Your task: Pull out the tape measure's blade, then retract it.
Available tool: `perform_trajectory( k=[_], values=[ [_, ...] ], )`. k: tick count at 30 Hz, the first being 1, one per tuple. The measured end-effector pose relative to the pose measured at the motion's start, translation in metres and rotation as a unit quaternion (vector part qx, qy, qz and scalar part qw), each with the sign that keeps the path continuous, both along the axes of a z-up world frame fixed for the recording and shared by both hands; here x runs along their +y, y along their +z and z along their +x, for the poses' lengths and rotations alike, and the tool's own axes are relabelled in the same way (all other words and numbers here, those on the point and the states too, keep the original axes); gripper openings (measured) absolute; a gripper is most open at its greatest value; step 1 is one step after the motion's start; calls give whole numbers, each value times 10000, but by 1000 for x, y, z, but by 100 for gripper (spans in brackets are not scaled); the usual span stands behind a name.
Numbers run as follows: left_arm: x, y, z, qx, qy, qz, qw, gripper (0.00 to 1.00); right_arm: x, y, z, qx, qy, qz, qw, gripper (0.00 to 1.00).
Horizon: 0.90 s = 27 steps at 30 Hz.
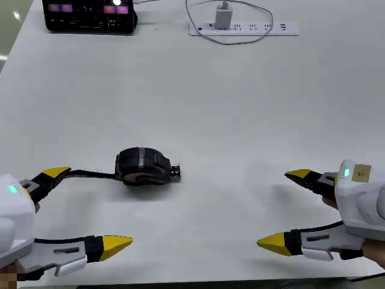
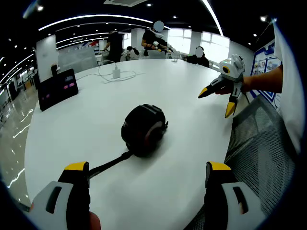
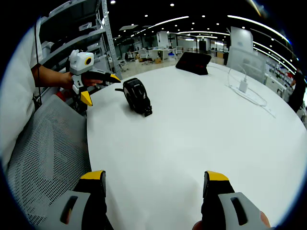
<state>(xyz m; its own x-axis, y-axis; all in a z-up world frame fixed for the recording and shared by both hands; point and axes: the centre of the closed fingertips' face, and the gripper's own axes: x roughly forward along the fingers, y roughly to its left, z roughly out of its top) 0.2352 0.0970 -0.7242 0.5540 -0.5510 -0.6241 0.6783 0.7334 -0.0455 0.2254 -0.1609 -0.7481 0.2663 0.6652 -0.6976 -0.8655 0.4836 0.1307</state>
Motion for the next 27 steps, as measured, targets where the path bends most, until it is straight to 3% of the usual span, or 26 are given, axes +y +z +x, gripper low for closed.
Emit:
perform_trajectory(
  k=[18, 27],
  values=[
    [0, 2, -1, -35, 33, -35, 10000, 99, -2, 2, 3, -148, -3, -31, 9999, 84],
    [-3, 0, -4, 96, -7, -78, 9999, 93, -4, 0, 2, -106, -11, -94, 9999, 82]
  ],
)
